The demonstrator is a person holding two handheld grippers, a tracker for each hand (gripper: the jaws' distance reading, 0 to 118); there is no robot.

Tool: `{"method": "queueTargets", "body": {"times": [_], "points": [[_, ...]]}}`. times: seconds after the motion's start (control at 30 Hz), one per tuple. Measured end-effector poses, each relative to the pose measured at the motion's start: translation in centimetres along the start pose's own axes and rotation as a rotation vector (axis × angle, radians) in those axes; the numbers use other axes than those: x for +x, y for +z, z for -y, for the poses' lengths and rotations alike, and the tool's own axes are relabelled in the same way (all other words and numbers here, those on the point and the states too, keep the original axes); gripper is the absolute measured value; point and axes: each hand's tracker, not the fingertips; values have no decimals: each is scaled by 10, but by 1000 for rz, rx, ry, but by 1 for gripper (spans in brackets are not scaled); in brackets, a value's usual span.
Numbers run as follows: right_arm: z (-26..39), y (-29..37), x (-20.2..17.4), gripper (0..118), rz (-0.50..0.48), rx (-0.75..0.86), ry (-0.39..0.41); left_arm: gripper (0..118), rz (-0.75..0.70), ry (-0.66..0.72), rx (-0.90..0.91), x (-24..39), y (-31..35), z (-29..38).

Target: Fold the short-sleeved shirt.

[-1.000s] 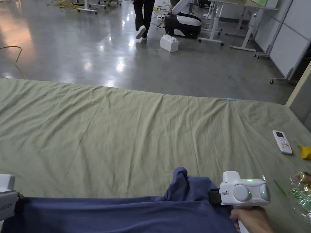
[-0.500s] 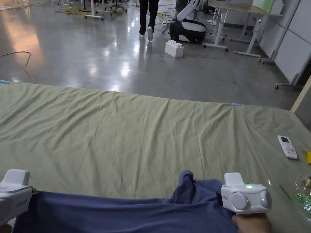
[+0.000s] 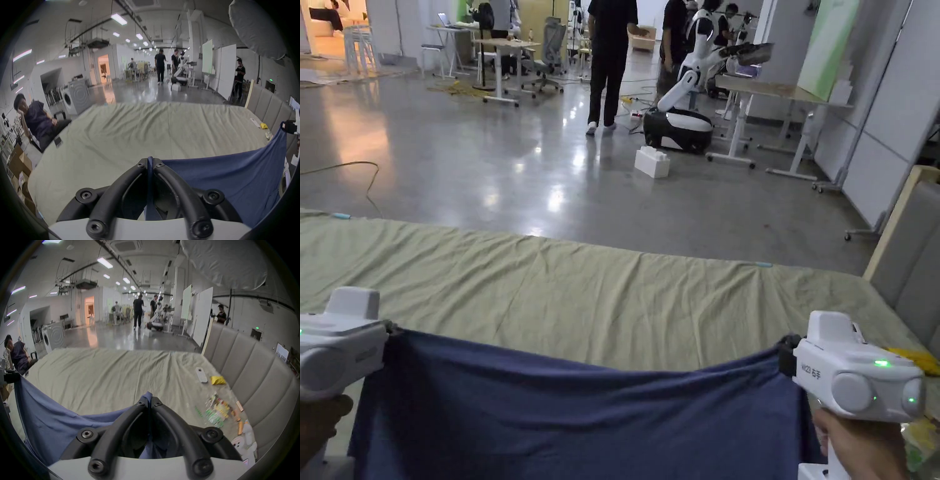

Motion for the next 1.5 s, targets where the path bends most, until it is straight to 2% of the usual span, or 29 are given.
{"method": "queueTargets", "body": {"times": [0.13,0.2,0.3,0.33,0.37,0.43,0.47,0.57,0.77,0.97,1.23,1.4,1.43,1.5], "points": [[-32,43,16,3,17,103,-52,6,14,34,71,-22,5,-38],[-48,58,22,3,24,150,-54,6,14,34,104,-3,41,-60],[-72,78,27,3,20,192,-44,6,5,18,159,15,68,-85],[-80,84,29,3,24,218,-42,6,8,20,178,0,69,-100],[-88,89,30,3,30,228,-40,6,-17,-20,256,1,76,-113],[-109,97,32,3,43,285,-3,6,-21,-28,290,12,91,-132],[-119,100,31,3,46,306,25,6,-23,-36,302,-1,86,-145],[-150,108,31,3,70,331,18,6,-22,-34,335,6,98,-176],[-218,102,26,3,116,382,19,6,-33,-45,371,-5,81,-238],[-275,80,25,3,173,420,53,6,-44,-53,396,-9,58,-302],[-309,56,24,3,226,462,105,6,-39,-23,425,-9,40,-338],[-296,52,23,3,229,474,113,6,-39,-21,425,-6,33,-326],[-292,52,23,3,227,468,111,6,-16,27,368,-5,30,-318],[-277,50,22,3,222,457,99,6,-7,40,361,-5,27,-304]]}}
